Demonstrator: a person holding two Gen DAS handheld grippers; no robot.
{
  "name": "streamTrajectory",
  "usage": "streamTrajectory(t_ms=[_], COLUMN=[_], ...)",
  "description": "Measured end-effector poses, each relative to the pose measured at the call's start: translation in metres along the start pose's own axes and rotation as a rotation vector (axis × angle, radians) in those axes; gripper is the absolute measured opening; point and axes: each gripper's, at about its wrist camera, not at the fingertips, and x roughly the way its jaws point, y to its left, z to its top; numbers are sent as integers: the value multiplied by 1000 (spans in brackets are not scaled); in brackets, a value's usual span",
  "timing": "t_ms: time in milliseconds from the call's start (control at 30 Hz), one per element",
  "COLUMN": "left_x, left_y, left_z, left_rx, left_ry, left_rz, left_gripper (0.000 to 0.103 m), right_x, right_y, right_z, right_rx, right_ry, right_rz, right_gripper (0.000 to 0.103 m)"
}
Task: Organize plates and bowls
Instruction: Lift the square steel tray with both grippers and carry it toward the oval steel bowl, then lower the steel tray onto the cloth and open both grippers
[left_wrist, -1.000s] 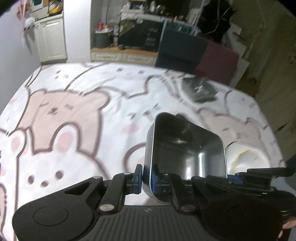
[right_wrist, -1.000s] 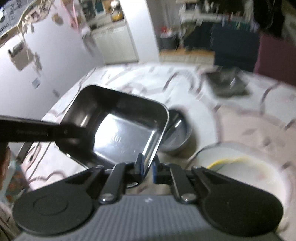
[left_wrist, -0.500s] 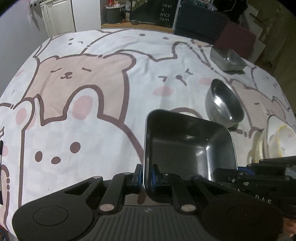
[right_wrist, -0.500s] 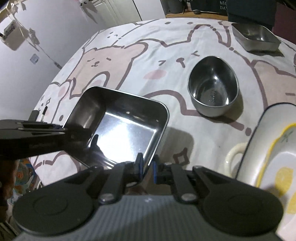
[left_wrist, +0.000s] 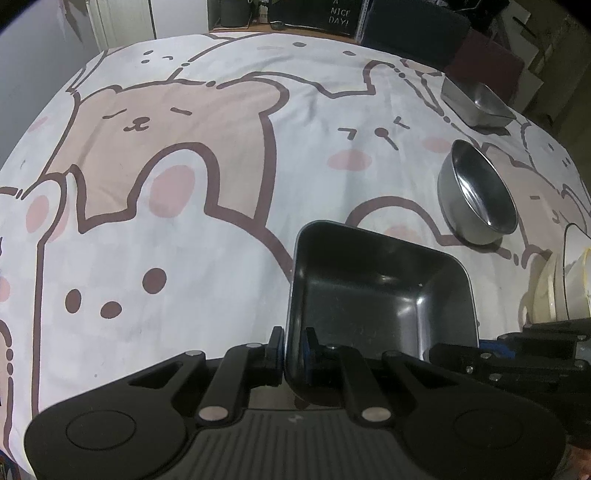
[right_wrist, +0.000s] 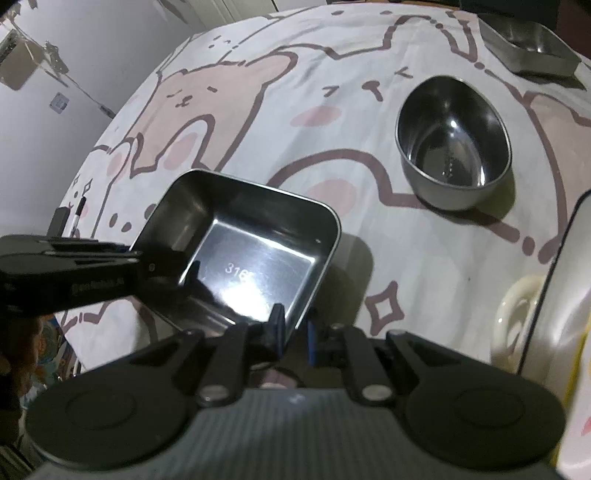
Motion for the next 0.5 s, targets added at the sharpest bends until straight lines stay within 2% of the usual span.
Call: streamTrajectory(t_ms=[400,433,467,500], left_x=[6,6,5,3], left_y=[2,3,6,8], left_z=[-3,-3,-3,-3], left_rx=[8,2,-11,-23], left_ry=[34,36,38,36], left_rz=[6,4,2,-1], left_gripper=[13,16,23,28], right_x=[7,7,6,5], right_y=[2,4,5,6], right_z=[1,2,2,2], right_rx=[-9,-19,-34,-45], right_ry=[-5,-2,-2,-2], right_rz=[-9,-15,-22,-21], right_gripper=[18,19,22,33])
